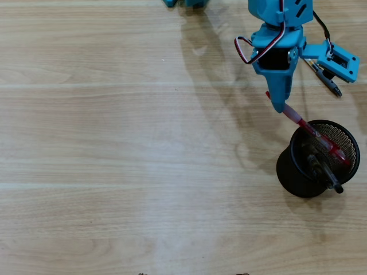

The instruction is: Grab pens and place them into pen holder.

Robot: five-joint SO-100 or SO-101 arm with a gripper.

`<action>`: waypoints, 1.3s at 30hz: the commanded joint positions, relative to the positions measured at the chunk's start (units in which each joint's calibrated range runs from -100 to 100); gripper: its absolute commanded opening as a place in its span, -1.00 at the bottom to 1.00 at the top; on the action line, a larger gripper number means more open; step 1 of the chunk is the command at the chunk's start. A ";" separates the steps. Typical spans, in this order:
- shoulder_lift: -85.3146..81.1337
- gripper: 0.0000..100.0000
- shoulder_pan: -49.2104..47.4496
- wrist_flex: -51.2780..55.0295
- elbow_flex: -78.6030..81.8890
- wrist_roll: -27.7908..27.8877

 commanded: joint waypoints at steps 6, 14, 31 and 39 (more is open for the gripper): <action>-1.75 -0.59 -0.71 -0.19 -5.28 5.33; -4.54 -0.58 -1.92 0.16 -16.33 8.52; -14.00 -0.59 -23.61 15.54 20.52 -48.78; -8.85 -0.59 -28.53 -6.55 35.37 -50.71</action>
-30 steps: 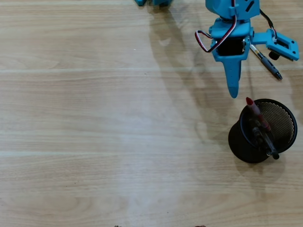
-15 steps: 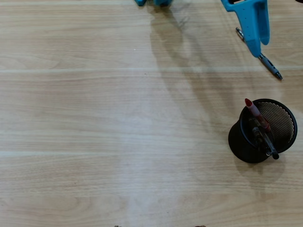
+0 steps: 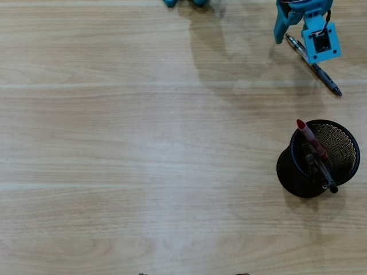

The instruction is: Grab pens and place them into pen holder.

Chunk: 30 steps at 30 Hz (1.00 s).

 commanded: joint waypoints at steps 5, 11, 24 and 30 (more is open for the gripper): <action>5.87 -0.59 -3.44 -16.52 3.33 -0.48; 11.79 -0.59 -5.05 -24.43 3.42 -0.11; 17.03 -0.97 -4.41 -28.21 7.58 0.10; 10.27 -0.97 0.27 -32.94 -3.82 9.61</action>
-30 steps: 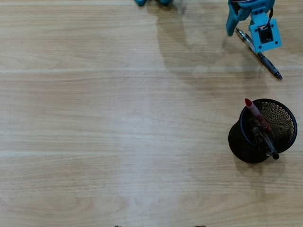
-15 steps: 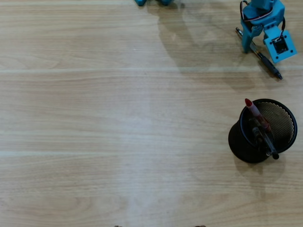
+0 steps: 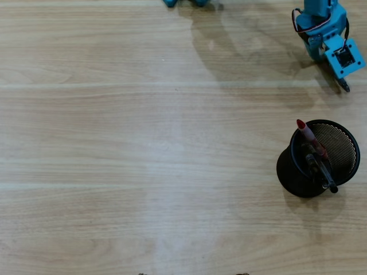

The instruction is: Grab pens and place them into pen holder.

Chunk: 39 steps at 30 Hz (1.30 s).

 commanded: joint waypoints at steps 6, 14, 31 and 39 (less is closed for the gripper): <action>-6.99 -0.97 11.72 -25.31 -26.73 24.57; -1.33 -0.96 22.28 -64.76 -25.19 16.62; 8.56 -0.96 26.64 -74.73 -13.24 10.93; 11.86 -0.95 29.95 -81.61 -13.15 12.29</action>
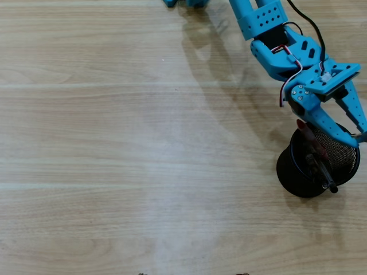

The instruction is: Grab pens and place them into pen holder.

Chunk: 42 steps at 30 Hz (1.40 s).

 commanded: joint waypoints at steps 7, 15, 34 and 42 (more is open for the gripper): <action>2.12 -0.67 3.46 -11.83 -0.66 3.32; 0.51 -0.75 2.66 -11.31 -0.66 4.57; -65.76 -0.75 2.98 101.37 28.58 52.19; -104.81 -0.75 6.37 103.08 69.41 52.35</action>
